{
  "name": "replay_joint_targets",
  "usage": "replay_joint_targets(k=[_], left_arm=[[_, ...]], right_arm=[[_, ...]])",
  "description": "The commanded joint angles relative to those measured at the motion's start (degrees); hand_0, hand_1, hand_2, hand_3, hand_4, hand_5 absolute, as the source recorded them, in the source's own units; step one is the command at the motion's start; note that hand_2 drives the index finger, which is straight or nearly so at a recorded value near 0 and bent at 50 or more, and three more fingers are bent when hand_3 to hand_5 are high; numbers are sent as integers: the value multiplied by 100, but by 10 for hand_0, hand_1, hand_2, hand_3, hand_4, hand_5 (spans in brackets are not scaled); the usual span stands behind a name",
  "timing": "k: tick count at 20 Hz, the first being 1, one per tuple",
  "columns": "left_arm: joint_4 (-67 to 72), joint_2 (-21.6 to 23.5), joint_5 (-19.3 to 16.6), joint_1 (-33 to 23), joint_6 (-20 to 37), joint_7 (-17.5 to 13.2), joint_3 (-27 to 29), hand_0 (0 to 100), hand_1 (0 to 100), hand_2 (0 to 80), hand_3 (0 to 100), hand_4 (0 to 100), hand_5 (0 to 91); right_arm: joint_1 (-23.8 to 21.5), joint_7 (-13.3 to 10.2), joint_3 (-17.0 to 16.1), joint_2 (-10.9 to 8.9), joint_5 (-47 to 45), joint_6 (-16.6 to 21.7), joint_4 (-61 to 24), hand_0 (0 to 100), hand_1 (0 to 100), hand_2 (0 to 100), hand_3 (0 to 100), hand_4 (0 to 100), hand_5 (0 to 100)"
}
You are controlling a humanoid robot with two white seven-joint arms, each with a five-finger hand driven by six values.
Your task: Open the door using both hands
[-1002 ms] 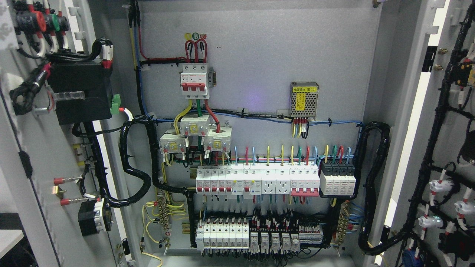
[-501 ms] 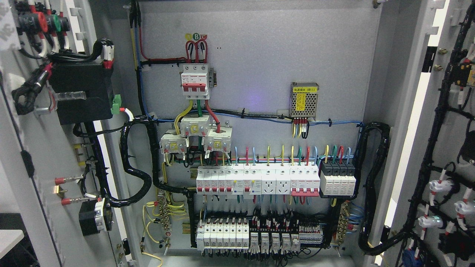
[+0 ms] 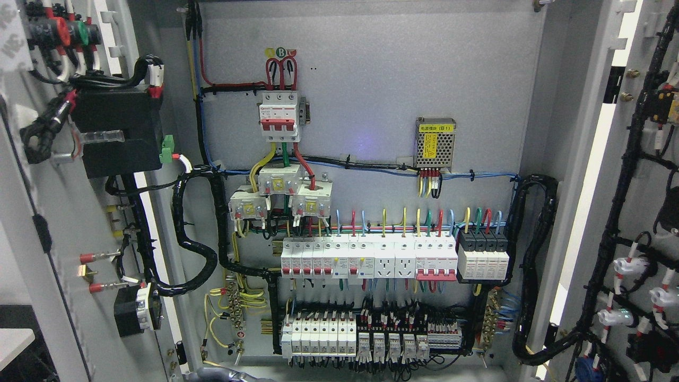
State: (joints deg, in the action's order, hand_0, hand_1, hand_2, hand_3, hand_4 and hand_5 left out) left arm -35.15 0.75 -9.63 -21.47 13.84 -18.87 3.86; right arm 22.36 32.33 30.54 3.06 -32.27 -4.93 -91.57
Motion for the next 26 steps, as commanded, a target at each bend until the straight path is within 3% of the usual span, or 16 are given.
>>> replay_joint_targets(k=[1,5,8,11,16,19,23,26], left_arm=[[-3022,496,75,-805,767,50,-754,0,0,0,0,0,0],[-3690,584,75,-1034,1287,41,-913,0,0,0,0,0,0],[-4130,602,66,-1113,1700,41,-1010,0,0,0,0,0,0],[-4411,602,66,-1140,2016,41,-1019,0,0,0,0,0,0],[-4772,645,75,-1271,2579,50,-1019,0,0,0,0,0,0],[-4887,716,92,-1219,3044,50,-1027,0,0,0,0,0,0],[-4940,663,171,-947,3510,50,-1071,0,0,0,0,0,0],[-5202,602,531,-911,3634,50,-1063,0,0,0,0,0,0]], right_arm=[[-503,-245,-478,-420,89,588,-141,383,0,0,0,0,0],[-969,-262,-681,-797,98,1212,-598,383,0,0,0,0,0],[-1479,-569,-681,-1140,89,1687,-1020,383,0,0,0,0,0],[-1909,-623,-725,-1448,107,1916,-1407,383,0,0,0,0,0],[-2613,-623,-1383,-1905,107,2154,-1829,383,0,0,0,0,0],[-2982,-623,-1787,-2221,107,2574,-2154,383,0,0,0,0,0],[-3325,-623,-2166,-2441,107,2892,-2366,383,0,0,0,0,0],[-3414,-623,-2289,-2530,116,3278,-2471,383,0,0,0,0,0]])
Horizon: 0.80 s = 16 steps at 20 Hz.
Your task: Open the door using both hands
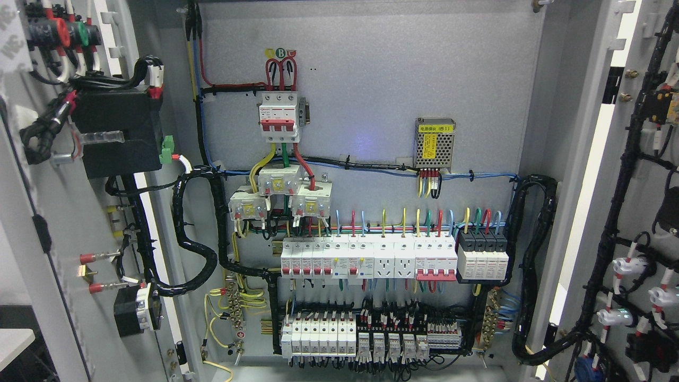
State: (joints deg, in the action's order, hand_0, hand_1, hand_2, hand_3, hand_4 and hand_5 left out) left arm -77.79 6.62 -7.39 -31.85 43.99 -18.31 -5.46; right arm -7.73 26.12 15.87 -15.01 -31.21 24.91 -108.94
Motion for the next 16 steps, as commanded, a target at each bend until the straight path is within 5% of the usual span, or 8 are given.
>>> replay_joint_targets(k=[1,4,16], left_arm=[[-1053,-28,404,152,611,-6,-131,0,0,0,0,0,0],[-1597,-46,721,161,611,20,-131,0,0,0,0,0,0],[-2846,-283,739,627,1164,214,-377,0,0,0,0,0,0]], right_arm=[[-405,-2,-831,-732,10,469,-734,383,0,0,0,0,0],[-405,-11,-840,-758,10,900,-795,383,0,0,0,0,0],[-861,-11,-1578,-784,10,1235,-1050,383,0,0,0,0,0]])
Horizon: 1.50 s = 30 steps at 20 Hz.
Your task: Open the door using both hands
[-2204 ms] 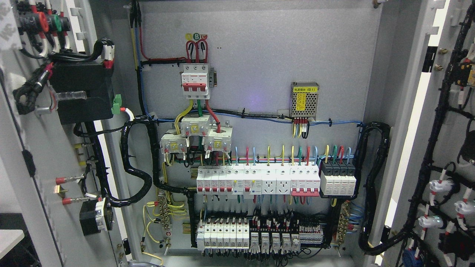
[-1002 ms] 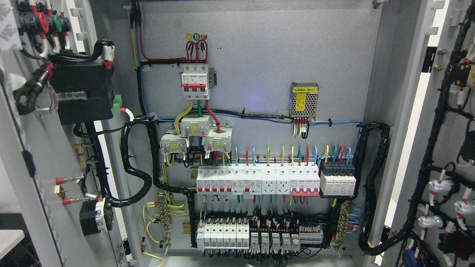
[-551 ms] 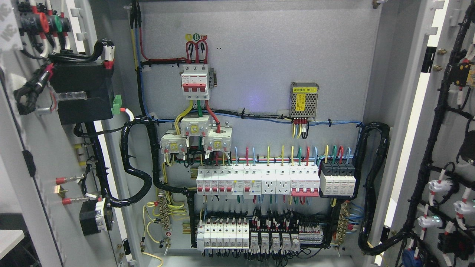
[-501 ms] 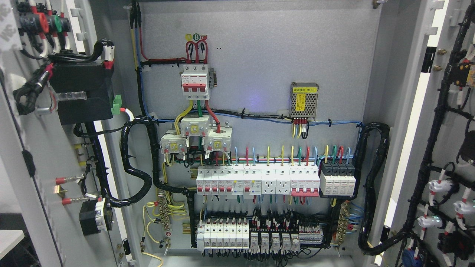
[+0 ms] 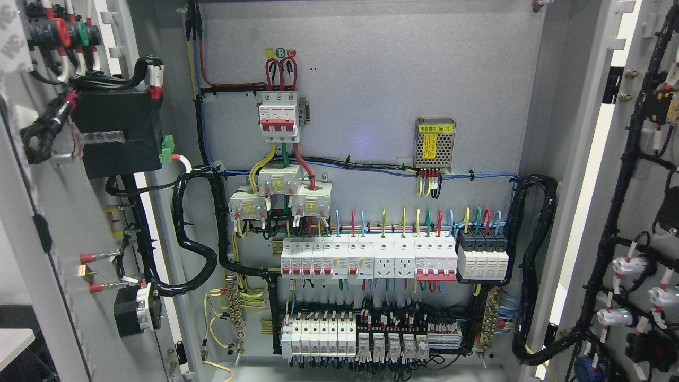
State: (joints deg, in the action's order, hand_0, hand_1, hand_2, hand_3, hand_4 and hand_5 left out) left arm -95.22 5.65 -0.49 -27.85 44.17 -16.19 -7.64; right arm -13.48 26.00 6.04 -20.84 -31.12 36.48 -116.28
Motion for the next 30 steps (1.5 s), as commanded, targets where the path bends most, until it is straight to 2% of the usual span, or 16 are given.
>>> replay_joint_targets(k=[1,4,9,13,16,20,25,26,28,30], left_arm=[[-1156,-196,49,236,1234,19,-159,0,0,0,0,0,0],[-1384,-222,49,289,1594,134,-168,0,0,0,0,0,0],[-1780,-328,58,456,1910,160,-159,0,0,0,0,0,0],[-1877,-398,58,588,2595,169,-159,0,0,0,0,0,0],[-1974,-486,58,737,2649,178,-159,0,0,0,0,0,0],[-2097,-574,58,965,2684,494,-159,0,0,0,0,0,0],[-2114,-618,137,1229,3080,521,-142,0,0,0,0,0,0],[-2114,-618,145,1256,3089,521,-133,0,0,0,0,0,0],[-2114,-635,242,1291,3098,521,-107,0,0,0,0,0,0],[-2115,-644,312,1300,3255,521,-37,0,0,0,0,0,0]], right_arm=[[-348,2,-647,-210,0,113,-317,383,0,0,0,0,0],[-401,2,-753,-324,0,210,-317,383,0,0,0,0,0],[-559,2,-850,-368,-9,228,-317,383,0,0,0,0,0],[-699,2,-859,-421,-17,219,-317,383,0,0,0,0,0],[-761,-7,-867,-456,-96,193,-317,383,0,0,0,0,0],[-753,-16,-894,-456,-289,79,-325,383,0,0,0,0,0],[-753,-42,-982,-447,-501,0,-325,383,0,0,0,0,0],[-744,-94,-990,-439,-544,0,-325,383,0,0,0,0,0],[-744,-375,-1025,-430,-667,0,-325,383,0,0,0,0,0],[-744,-411,-1052,-438,-685,0,-334,383,0,0,0,0,0]])
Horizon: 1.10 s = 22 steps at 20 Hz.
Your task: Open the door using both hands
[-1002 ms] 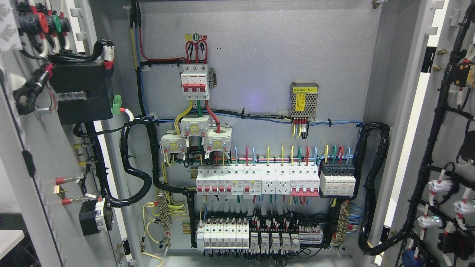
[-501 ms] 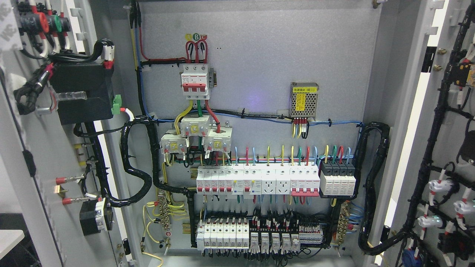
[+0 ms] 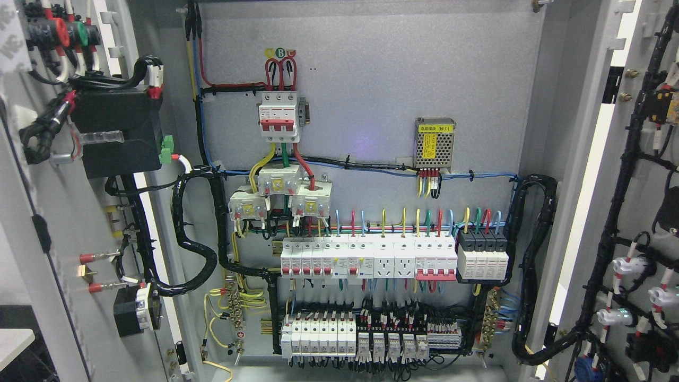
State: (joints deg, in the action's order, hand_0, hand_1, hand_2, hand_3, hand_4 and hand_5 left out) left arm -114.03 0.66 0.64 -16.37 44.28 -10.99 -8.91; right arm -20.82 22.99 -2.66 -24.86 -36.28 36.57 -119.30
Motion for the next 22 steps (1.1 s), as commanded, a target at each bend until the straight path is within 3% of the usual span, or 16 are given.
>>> replay_joint_targets(k=[1,6,10,22], left_arm=[[-234,-145,208,152,3341,9,152,0,0,0,0,0,0],[-234,-136,340,126,3421,149,608,0,0,0,0,0,0],[-234,-101,647,82,3552,149,1065,0,0,0,0,0,0],[-225,-40,1297,-111,4107,149,1953,0,0,0,0,0,0]], right_arm=[[-1,-128,-182,-37,-178,-18,-32,383,0,0,0,0,0],[-1,-164,-261,-11,-186,-10,-32,383,0,0,0,0,0],[-9,-278,-332,-2,-186,-18,-31,383,0,0,0,0,0],[-97,-287,-613,95,-300,-89,-23,383,0,0,0,0,0]])
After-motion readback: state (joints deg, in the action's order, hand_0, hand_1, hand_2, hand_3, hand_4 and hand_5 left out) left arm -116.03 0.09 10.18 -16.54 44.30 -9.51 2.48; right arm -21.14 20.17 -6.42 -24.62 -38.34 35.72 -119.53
